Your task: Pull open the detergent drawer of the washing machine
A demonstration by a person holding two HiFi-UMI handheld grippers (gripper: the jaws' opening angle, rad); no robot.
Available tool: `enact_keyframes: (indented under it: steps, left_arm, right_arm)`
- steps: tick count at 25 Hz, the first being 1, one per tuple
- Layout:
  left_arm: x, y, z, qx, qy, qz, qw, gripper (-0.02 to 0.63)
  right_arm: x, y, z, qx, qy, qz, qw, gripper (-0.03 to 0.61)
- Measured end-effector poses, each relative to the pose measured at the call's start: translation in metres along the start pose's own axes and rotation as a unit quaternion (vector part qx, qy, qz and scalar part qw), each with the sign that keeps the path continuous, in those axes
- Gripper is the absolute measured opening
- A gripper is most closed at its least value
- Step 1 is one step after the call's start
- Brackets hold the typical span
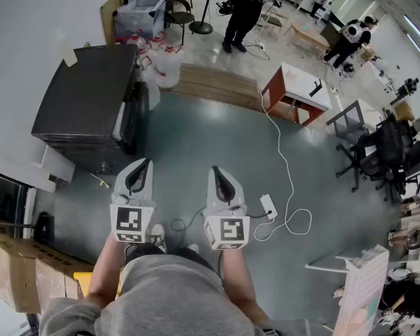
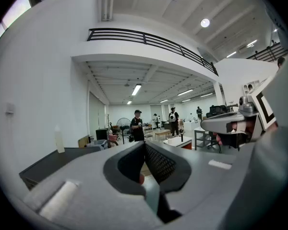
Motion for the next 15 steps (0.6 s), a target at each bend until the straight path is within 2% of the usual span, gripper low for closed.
enact_keyframes:
  steps: [15]
  left_arm:
    - [0.03, -0.015, 0.002, -0.006, 0.008, 0.03, 0.9995, 0.011]
  right_arm:
    - [0.024, -0.001, -0.001, -0.003, -0.003, 0.037, 0.999, 0.006]
Point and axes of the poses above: the fingertips, and each gripper's own axes: x forward along the fingers, y to its right, z out of its underside, the point moved 7 cm from there along -x, backward along the fingers, and after that the axes turned 9 degrees about -z, right-handed, at the moved point
